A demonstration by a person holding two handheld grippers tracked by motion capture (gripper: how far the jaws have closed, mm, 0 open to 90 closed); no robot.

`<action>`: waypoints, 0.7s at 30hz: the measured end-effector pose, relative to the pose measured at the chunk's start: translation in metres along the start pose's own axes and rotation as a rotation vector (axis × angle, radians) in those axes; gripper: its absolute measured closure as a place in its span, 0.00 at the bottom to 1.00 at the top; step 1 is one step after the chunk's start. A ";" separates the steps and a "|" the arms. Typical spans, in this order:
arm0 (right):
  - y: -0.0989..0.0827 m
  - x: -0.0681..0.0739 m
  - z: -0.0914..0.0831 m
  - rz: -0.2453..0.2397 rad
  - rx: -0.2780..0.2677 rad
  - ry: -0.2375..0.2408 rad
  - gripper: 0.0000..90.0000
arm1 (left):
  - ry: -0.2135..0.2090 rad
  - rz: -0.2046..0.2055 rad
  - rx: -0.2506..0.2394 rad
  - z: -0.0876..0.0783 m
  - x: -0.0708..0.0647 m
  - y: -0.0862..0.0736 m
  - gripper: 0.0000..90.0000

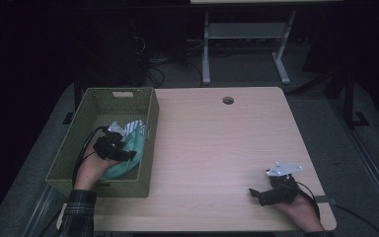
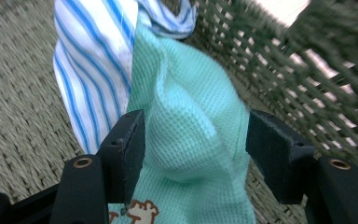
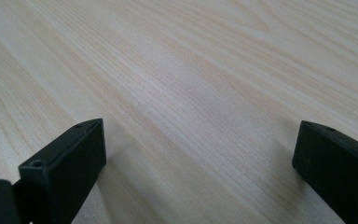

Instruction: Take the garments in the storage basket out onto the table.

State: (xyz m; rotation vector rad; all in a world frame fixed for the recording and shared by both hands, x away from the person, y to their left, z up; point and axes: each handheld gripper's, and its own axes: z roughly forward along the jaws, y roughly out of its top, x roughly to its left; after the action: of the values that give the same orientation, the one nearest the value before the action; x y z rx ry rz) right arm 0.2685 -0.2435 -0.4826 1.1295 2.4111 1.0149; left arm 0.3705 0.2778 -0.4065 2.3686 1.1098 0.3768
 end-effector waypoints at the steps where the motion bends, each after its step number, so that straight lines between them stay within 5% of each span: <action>1: 0.000 0.000 0.000 0.001 -0.001 0.000 0.03 | 0.000 -0.006 0.001 0.001 -0.001 0.000 0.41; 12: 0.000 0.000 0.000 0.002 -0.001 0.000 0.02 | 0.031 0.003 0.070 0.009 -0.001 -0.001 0.44; 21: 0.000 0.000 0.000 0.002 -0.002 0.000 0.02 | 0.016 -0.025 0.090 0.008 0.000 -0.001 0.71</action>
State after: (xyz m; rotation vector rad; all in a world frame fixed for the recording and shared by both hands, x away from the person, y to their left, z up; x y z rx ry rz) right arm 0.2684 -0.2433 -0.4828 1.1311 2.4091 1.0167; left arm 0.3733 0.2759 -0.4133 2.4312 1.1855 0.3442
